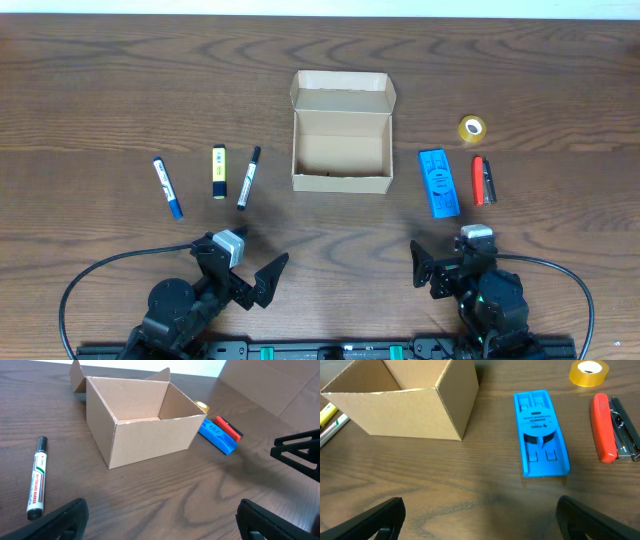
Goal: Pack container
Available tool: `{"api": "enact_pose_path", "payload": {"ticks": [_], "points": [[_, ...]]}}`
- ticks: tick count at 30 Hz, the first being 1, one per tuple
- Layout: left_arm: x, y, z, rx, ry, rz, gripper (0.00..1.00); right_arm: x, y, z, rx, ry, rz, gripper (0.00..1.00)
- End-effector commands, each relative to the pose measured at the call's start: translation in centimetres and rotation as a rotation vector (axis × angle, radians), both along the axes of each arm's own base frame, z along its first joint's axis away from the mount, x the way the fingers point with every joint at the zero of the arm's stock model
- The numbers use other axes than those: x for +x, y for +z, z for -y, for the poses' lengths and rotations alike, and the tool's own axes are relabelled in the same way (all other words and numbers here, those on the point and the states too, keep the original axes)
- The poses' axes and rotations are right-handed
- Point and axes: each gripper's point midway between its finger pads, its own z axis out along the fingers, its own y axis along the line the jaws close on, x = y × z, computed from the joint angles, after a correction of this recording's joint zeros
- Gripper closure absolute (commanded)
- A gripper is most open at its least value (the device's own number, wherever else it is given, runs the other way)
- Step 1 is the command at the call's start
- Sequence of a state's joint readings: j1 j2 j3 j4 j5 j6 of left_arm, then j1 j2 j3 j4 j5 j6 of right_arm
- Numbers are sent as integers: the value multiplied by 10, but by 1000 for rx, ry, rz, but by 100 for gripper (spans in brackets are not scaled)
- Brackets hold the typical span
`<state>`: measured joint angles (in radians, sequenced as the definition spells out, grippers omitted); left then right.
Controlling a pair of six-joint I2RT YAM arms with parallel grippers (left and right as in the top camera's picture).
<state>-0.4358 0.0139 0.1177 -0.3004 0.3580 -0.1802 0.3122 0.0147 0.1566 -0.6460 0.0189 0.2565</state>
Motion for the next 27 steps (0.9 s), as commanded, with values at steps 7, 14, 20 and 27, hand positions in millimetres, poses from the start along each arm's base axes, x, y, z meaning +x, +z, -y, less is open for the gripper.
{"api": "enact_pose_path", "payload": {"ticks": [7,14,20,27], "points": [[1,-10,-1,10,7,-12,5,0,1,1,13,-9,4,1],[1,-10,-1,10,7,-12,5,-1,1,-4,70,-12,-11,1],[1,-10,-1,10,7,-12,5,-4,1,-12,358,-120,-113,1],[1,-10,-1,10,7,-12,5,-5,9,-24,430,-74,-121,1]]}}
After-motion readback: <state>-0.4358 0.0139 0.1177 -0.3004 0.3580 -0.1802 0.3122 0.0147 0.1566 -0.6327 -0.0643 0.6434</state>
